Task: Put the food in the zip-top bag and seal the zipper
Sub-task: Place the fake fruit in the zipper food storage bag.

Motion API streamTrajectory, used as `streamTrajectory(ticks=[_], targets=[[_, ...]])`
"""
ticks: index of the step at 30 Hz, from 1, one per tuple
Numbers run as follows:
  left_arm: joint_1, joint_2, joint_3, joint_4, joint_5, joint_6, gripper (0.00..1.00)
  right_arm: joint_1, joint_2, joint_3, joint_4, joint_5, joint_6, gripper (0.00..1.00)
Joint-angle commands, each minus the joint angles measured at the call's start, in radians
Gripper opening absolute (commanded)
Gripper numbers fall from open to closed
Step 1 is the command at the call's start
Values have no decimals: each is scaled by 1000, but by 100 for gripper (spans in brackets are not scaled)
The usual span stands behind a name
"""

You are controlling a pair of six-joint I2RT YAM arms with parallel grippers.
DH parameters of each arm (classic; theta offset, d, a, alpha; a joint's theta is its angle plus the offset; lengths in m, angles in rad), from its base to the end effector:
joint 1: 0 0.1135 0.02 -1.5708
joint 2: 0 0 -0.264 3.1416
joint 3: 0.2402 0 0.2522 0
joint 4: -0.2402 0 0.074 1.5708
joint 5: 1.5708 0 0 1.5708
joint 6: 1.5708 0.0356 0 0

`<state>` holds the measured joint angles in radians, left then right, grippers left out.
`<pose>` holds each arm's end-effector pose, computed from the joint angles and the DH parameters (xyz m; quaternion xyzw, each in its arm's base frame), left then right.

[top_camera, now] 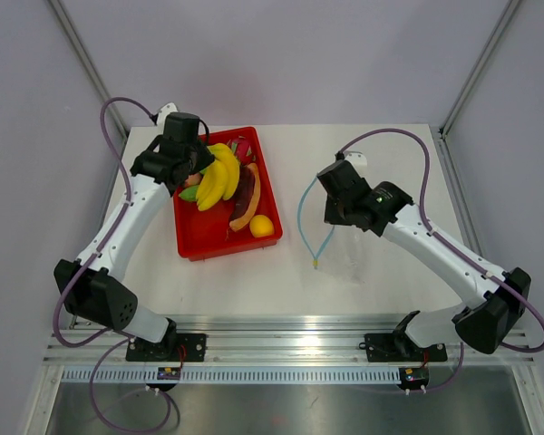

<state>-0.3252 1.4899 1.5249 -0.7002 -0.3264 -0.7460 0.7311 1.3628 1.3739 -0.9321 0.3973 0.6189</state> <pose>0.3127 -0.0934 0.3787 -0.2548 0.8529 -0.0947 0.4458 0.2135 0.1730 0.3495 0.0108 0.9311 0.0495 0.3612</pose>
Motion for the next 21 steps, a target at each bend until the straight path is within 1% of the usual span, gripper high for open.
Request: streamTrajectory(ticks=[1, 3, 5, 6, 7, 10, 14, 18, 21], targets=[[2, -42, 37, 108, 101, 71, 0, -6, 19, 10, 52, -29, 7, 0], [2, -43, 32, 114, 133, 85, 0, -7, 22, 10, 58, -32, 5, 0], [3, -46, 9, 166, 176, 125, 0, -7, 24, 11, 61, -35, 7, 0], [5, -45, -12, 183, 237, 140, 0, -7, 24, 11, 61, -35, 5, 0], [9, -40, -20, 203, 280, 180, 0, -6, 22, 11, 59, -35, 5, 0], [20, -13, -20, 226, 398, 230, 0, -6, 15, 5, 53, -29, 5, 0], [34, -26, -23, 248, 477, 258, 0, -6, 6, -7, 58, -32, 8, 0], [57, -49, 9, 237, 611, 257, 0, -7, 7, -10, 88, -87, 16, 0], [60, -63, 41, 205, 645, 254, 0, -6, 10, -7, 128, -126, 25, 0]])
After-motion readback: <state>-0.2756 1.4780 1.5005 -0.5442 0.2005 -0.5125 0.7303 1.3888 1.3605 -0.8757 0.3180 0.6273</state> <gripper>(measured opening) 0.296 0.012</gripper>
